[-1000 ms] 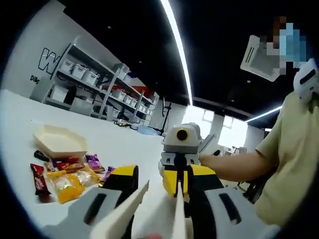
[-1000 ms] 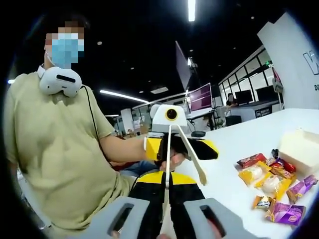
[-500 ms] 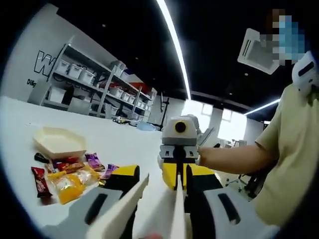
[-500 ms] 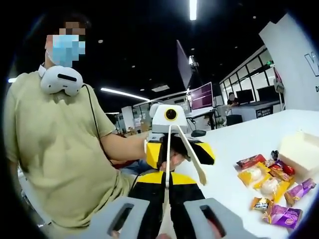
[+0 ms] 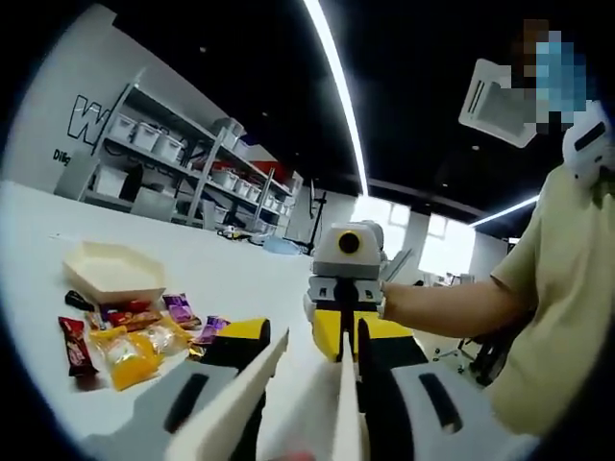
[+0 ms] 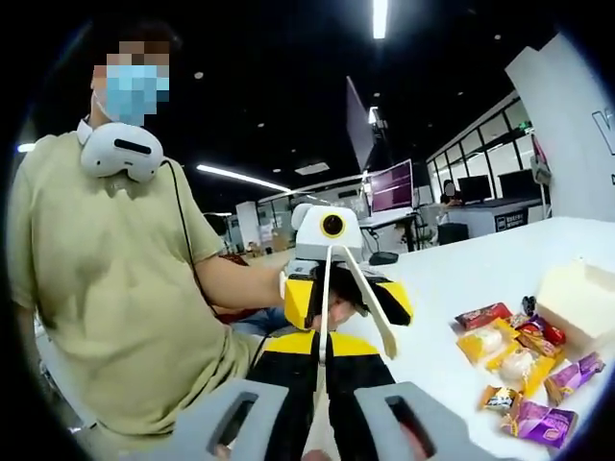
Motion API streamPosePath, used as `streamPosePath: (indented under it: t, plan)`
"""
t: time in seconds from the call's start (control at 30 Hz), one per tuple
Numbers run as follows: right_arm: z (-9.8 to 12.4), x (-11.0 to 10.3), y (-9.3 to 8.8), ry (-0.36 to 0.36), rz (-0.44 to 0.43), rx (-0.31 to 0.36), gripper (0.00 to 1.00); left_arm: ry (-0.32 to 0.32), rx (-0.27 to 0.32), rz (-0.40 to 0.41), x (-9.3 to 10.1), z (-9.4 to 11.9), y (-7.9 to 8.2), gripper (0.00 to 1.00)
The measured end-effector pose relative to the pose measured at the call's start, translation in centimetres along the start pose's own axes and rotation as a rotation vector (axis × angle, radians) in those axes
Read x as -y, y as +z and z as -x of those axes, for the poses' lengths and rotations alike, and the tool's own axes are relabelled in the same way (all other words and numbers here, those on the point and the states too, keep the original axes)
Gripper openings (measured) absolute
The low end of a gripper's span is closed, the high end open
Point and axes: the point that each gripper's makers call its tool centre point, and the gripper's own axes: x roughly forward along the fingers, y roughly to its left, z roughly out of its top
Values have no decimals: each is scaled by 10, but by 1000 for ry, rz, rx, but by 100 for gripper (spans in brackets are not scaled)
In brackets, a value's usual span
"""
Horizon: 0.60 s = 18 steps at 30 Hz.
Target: Place the target food into the container with the food tongs after gripping and lifting it, then release it inside without dropping or visibly crushing the food.
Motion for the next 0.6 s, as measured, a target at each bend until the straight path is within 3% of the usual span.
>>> streamPosePath:
  t: [0.6]
  plan:
    - [1,-3,2,10,29,-1,0,-5,12,9,1,1,-1,33]
